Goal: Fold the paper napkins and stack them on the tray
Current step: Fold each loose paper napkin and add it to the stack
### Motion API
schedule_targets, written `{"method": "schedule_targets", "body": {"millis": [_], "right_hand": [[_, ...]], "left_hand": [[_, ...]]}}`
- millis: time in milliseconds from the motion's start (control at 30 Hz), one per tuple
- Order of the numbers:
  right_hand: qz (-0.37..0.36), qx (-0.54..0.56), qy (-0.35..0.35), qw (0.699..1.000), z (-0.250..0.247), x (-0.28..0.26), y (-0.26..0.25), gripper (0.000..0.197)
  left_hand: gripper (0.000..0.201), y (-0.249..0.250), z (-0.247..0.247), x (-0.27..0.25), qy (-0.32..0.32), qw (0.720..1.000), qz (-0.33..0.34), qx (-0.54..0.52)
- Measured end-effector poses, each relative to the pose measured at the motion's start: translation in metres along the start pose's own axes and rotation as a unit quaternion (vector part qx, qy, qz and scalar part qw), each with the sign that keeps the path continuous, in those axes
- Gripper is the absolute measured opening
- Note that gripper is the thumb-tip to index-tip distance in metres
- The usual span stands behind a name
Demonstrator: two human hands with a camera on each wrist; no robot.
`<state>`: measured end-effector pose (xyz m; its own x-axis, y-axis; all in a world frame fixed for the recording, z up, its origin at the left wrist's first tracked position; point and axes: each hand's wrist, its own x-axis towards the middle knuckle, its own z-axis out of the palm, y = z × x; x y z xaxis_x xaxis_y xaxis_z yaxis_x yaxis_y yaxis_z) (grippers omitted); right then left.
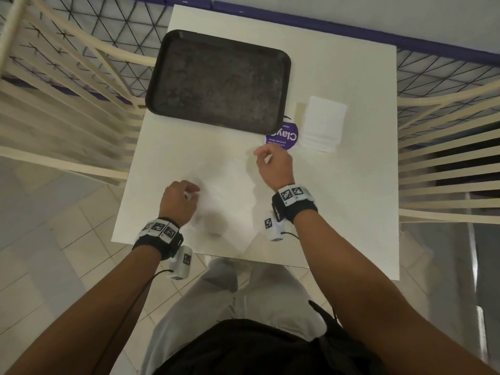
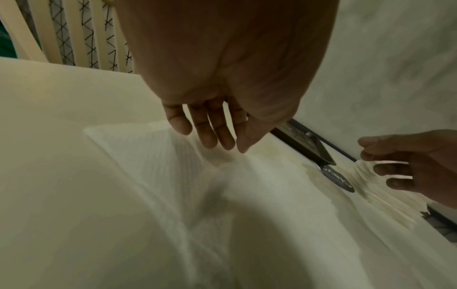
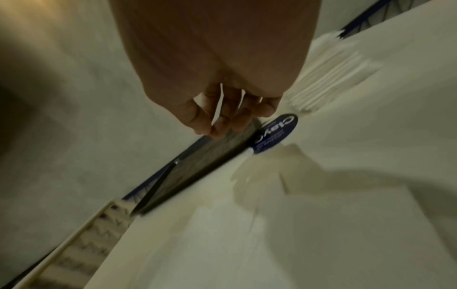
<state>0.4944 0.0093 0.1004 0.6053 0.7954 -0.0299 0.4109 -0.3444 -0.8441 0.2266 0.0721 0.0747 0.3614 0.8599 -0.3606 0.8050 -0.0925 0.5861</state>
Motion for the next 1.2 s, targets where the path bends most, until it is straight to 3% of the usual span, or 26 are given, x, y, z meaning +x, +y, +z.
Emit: {"method": "schedule_targets", "body": {"millis": [300, 433, 733, 867, 967, 1200], "right_hand": [[0.064, -0.092, -0.171, 0.979, 0.061, -0.056, 0.002, 0.017], [0.029, -0.162, -0.228, 0.96, 0.072, -0.066, 0.0, 0.016], [0.031, -0.252, -0.266, 0.93, 0.077, -0.069, -0.006, 0.005], [0.024, -0.191, -0.26, 0.946, 0.074, -0.069, -0.008, 0.014], [0.056, -0.089, -0.243, 0.964, 0.064, -0.068, -0.014, 0.005], [0.115, 0.068, -0.189, 0.973, 0.046, -0.06, -0.018, 0.017]], "left_hand": [[0.024, -0.019, -0.006, -0.008, -0.016, 0.999, 0.001, -0.03], [0.034, -0.02, -0.002, -0.008, -0.019, 1.0, 0.013, -0.011], [0.014, -0.02, -0.003, -0.006, -0.01, 1.0, 0.024, 0.009], [0.03, -0.021, -0.002, -0.009, 0.019, 0.998, 0.031, 0.046], [0.037, -0.016, -0.004, -0.011, 0.065, 0.997, 0.018, 0.049], [0.041, 0.0, -0.012, -0.012, 0.115, 0.988, -0.087, -0.051]]}}
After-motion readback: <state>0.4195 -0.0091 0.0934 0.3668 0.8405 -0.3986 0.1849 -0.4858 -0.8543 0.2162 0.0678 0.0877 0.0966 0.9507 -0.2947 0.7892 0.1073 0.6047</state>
